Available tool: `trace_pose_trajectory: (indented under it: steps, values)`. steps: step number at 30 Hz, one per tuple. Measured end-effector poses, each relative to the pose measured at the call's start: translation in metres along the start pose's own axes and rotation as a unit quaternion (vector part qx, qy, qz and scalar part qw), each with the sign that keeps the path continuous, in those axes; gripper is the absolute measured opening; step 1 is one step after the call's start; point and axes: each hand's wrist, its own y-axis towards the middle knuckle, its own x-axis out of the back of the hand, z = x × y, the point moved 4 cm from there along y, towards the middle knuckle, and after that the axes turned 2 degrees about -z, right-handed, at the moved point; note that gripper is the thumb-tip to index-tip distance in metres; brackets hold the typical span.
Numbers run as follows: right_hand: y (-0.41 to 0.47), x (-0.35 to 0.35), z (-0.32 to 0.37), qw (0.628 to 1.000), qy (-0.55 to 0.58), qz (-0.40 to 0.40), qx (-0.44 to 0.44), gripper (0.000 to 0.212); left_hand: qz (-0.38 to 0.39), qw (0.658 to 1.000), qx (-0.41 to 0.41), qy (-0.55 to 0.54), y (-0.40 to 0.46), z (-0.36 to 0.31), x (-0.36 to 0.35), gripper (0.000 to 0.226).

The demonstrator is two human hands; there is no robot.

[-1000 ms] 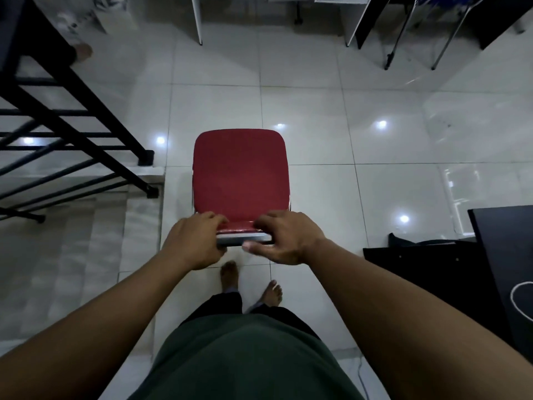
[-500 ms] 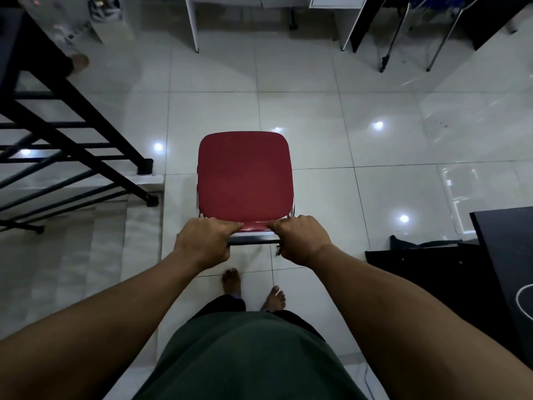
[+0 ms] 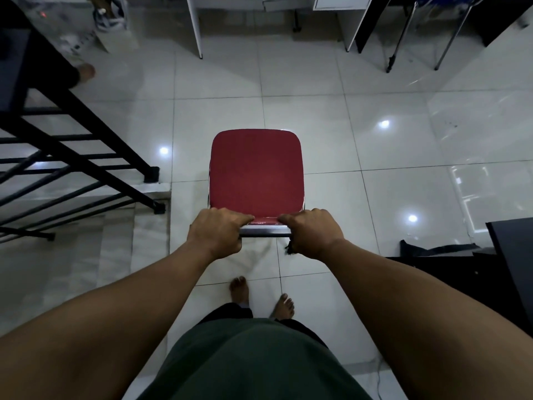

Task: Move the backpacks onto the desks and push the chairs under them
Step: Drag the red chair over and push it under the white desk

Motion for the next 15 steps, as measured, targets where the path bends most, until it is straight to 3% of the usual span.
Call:
trace_pose_trajectory:
  steps: [7, 15]
  values:
    - [0.022, 0.008, -0.004, 0.999, 0.012, -0.024, -0.038, 0.028, -0.011, 1.0, -0.007, 0.015, 0.023, 0.017, 0.006, 0.049]
    - [0.048, 0.012, -0.023, 0.998, -0.011, -0.028, -0.051, 0.032, -0.006, 1.0, -0.026, 0.009, 0.057, 0.028, 0.012, 0.052]
